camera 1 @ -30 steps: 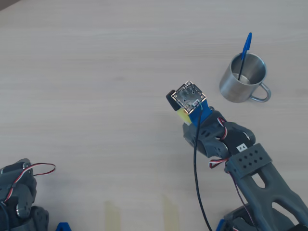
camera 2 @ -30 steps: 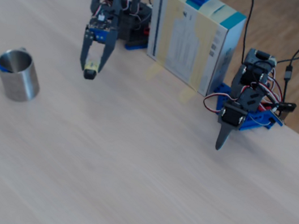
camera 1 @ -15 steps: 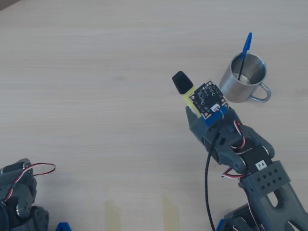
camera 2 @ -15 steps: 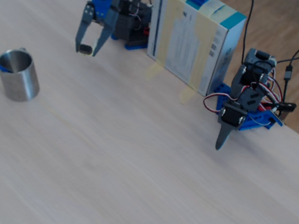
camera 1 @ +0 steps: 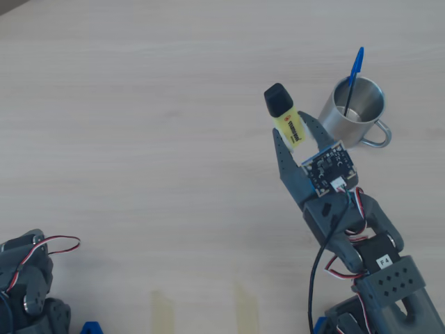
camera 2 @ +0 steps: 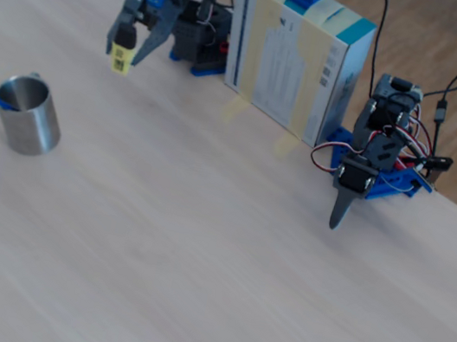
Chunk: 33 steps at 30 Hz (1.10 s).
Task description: Grab the yellow pen and put it in the silver cup.
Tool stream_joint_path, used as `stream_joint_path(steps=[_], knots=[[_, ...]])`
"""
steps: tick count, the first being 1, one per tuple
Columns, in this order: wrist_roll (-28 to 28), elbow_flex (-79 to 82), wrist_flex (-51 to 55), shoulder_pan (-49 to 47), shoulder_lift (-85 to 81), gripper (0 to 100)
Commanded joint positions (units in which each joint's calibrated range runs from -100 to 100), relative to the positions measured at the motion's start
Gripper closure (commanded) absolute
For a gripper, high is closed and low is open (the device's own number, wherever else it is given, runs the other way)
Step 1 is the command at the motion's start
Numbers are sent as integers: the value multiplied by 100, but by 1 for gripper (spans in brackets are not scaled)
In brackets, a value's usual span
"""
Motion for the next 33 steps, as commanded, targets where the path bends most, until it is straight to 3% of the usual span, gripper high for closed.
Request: stream_joint_path(steps=[1, 13, 20, 33], knots=[[-187, 157, -517, 76, -346, 93], [-1035, 1445, -2130, 599, -1145, 93], [-1565, 1863, -2216, 983, -1527, 93], [-1736, 1853, -2216, 1655, -1593, 93]])
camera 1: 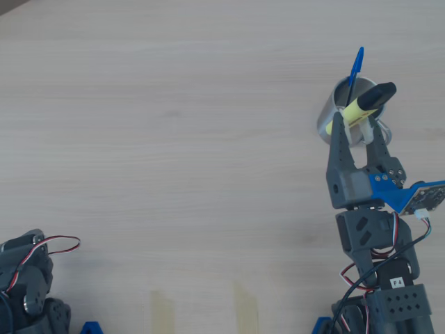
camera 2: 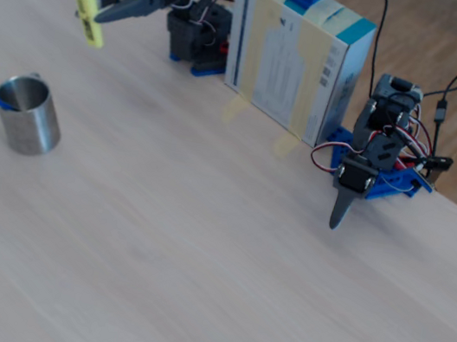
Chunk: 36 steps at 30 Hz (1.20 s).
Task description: Grab the yellow pen and put it in the silver cup.
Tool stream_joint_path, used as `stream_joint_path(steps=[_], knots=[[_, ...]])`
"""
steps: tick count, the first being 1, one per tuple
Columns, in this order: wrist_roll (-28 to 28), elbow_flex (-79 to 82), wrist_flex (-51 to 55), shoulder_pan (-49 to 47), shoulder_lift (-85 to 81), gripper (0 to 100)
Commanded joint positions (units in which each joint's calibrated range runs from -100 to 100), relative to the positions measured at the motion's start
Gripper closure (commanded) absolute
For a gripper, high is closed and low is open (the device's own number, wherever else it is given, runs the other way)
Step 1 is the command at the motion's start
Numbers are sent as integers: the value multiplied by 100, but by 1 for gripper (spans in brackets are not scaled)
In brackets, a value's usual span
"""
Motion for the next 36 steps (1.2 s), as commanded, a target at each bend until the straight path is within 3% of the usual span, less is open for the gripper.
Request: stream_joint_path(steps=[1, 17, 36], knots=[[-30, -94, -98, 161, -109, 93], [-30, -149, -106, 798, 82, 93], [17, -1863, -106, 841, 2326, 93]])
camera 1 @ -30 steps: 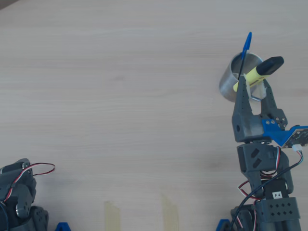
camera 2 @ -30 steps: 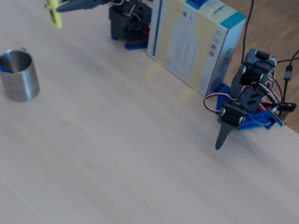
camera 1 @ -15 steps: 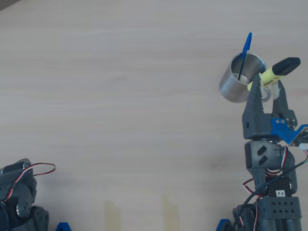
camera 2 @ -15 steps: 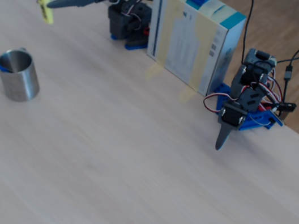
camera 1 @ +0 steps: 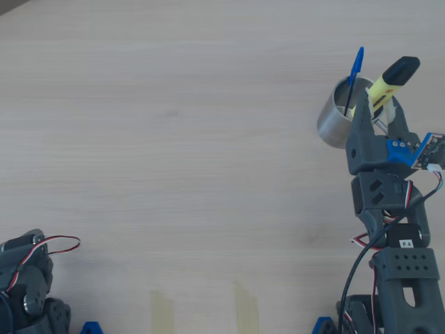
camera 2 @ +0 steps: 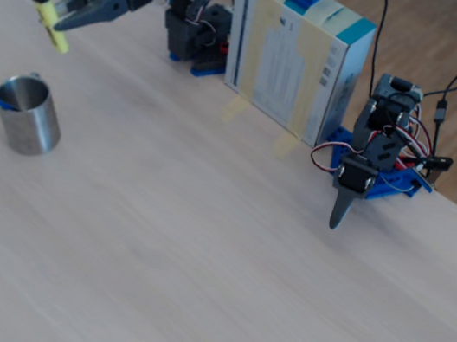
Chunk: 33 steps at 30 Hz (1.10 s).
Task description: Grab the yellow pen and put it in the silver cup.
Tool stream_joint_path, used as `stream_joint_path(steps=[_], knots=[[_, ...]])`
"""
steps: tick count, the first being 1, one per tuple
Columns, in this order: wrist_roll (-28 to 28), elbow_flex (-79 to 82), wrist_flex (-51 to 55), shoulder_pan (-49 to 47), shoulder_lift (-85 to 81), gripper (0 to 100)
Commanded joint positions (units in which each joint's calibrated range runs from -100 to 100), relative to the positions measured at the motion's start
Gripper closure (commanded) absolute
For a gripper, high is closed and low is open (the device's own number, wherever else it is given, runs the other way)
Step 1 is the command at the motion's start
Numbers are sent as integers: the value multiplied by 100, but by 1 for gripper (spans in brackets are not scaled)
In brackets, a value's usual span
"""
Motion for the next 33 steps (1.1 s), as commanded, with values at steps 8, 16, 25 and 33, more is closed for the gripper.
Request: stream_joint_path(steps=[8, 16, 25, 33], knots=[[22, -1100, -106, 360, 799, 93], [28, -1372, -106, 691, 1223, 93], [28, -1463, -398, 857, 1622, 93], [28, -1463, -1170, 927, 2154, 93]])
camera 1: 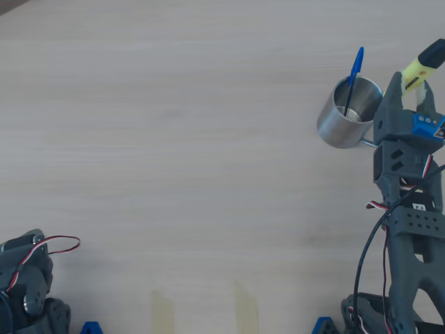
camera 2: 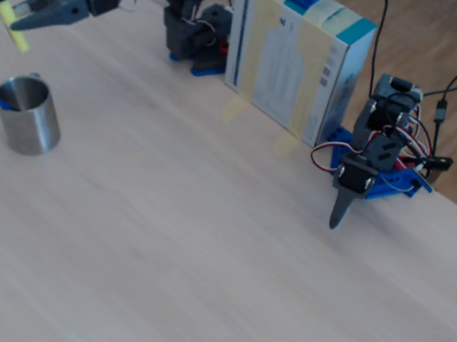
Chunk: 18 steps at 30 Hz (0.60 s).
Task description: Grab the yellow pen and put it in the silver cup.
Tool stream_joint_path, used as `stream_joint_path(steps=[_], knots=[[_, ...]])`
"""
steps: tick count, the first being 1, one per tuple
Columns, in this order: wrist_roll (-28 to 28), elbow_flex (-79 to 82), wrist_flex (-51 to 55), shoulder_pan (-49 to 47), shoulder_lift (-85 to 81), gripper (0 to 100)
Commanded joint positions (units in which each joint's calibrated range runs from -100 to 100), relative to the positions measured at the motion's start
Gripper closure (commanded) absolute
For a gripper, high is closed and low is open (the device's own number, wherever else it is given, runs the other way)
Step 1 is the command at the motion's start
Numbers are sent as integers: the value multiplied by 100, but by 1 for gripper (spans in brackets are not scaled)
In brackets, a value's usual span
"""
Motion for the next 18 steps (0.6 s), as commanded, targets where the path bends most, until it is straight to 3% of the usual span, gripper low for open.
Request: stream_joint_path(steps=[1, 11, 18], knots=[[28, -363, -203, 23, 111, 93], [33, -363, -212, -177, 668, 93], [350, -544, -752, -369, 1025, 93]])
